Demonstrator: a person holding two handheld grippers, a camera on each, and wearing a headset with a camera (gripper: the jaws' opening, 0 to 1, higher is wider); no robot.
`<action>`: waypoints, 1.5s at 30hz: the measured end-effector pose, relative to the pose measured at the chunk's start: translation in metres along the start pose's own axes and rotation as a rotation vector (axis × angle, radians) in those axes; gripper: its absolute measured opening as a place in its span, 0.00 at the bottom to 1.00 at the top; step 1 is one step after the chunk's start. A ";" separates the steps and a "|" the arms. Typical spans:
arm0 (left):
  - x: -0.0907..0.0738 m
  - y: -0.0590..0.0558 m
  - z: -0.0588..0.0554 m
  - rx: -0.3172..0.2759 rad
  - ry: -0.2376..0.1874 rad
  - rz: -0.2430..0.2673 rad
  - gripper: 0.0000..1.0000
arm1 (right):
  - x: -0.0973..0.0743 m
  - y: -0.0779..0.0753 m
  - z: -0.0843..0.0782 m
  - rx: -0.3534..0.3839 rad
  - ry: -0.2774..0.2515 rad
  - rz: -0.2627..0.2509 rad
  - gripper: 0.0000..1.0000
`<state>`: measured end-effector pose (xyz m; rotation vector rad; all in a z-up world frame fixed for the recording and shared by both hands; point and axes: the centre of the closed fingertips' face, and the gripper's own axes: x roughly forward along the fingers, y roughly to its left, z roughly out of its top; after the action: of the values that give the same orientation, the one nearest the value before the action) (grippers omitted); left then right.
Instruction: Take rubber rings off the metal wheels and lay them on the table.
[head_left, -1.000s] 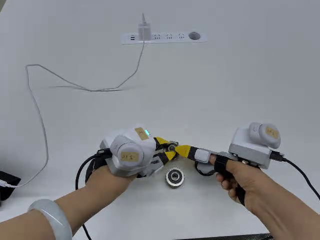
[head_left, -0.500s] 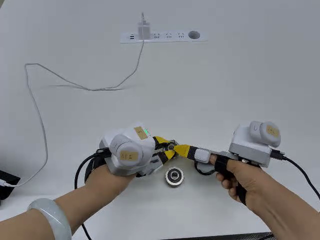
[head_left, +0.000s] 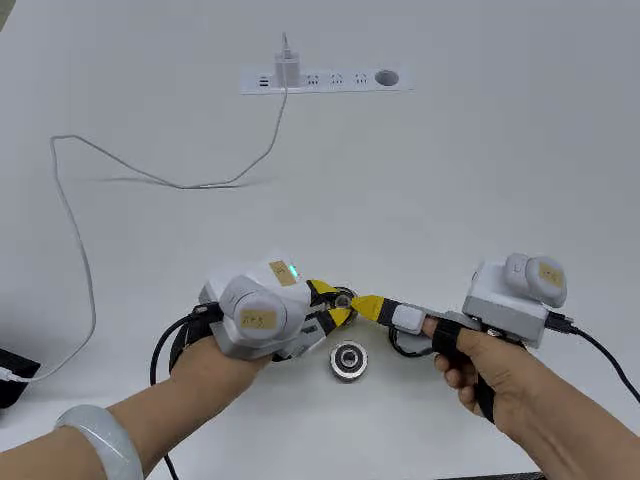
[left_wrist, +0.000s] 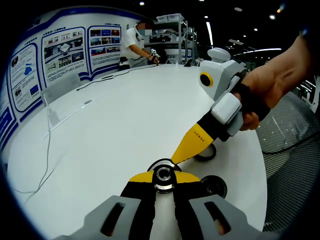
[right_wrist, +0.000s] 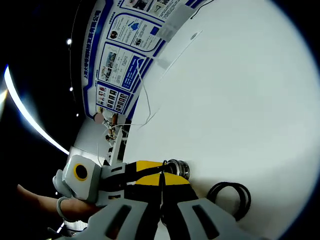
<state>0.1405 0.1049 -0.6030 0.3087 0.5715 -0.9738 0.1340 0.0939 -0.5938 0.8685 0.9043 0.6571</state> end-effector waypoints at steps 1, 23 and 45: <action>0.000 0.000 0.000 0.000 0.000 0.000 0.13 | 0.001 -0.002 0.000 0.000 -0.001 -0.005 0.01; 0.001 -0.003 0.003 0.002 -0.018 -0.011 0.20 | 0.002 -0.014 -0.002 0.001 0.007 -0.059 0.02; -0.010 0.000 0.001 0.000 -0.046 0.014 0.40 | 0.002 -0.003 -0.003 -0.005 0.010 -0.030 0.02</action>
<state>0.1363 0.1111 -0.5965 0.2895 0.5268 -0.9647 0.1328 0.0952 -0.5982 0.8463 0.9223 0.6377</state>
